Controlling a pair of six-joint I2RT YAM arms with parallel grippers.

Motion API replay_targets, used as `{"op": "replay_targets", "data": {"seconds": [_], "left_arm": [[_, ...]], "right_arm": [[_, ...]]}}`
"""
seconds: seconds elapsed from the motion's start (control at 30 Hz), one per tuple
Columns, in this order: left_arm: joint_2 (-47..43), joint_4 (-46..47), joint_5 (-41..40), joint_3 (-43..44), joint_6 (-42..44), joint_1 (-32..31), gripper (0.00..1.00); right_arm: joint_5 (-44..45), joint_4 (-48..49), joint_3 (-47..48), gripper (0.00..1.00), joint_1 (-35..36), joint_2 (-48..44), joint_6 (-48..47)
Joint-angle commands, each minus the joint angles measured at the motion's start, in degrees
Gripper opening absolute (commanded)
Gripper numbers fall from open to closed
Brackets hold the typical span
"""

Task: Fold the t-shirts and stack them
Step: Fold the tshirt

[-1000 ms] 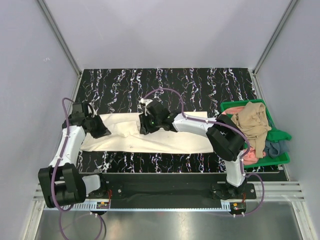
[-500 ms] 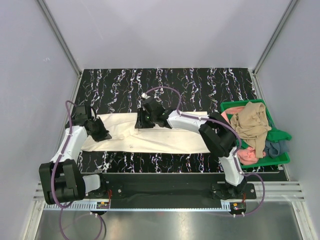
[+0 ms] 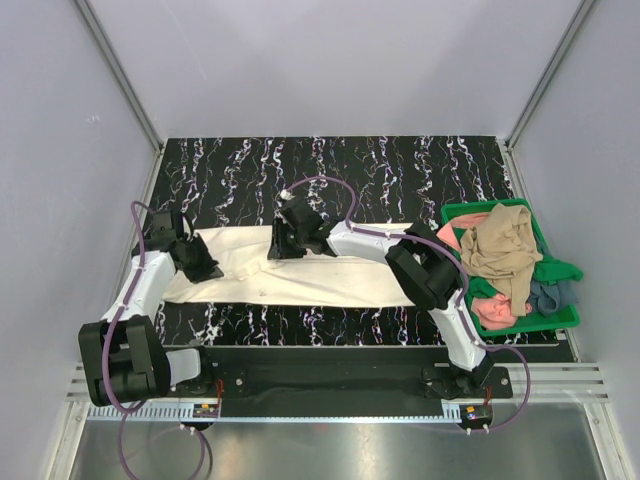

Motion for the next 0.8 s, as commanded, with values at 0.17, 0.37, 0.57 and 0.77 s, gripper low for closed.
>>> {"op": "replay_targets", "data": {"seconds": [0.17,0.37,0.57,0.77], "left_arm": [[0.3,2.3,-0.6,-0.6,-1.0,-0.2,0.00],[-0.3,2.3,-1.1,-0.6,-1.3,-0.2,0.00],[-0.5,2.3,-1.4,-0.5,-1.6,-0.2,0.00],[-0.8,2.4,-1.7,0.2,-2.2,-0.2,0.00]], "right_arm": [[-0.7,0.8,1.8,0.40,0.1,0.3,0.7],[-1.9,0.4,2.2,0.40,0.1,0.7,2.1],[-1.7,-0.6,2.2,0.38,0.2,0.9,2.0],[-2.1,-1.1,2.8,0.38,0.3,1.2,2.5]]}}
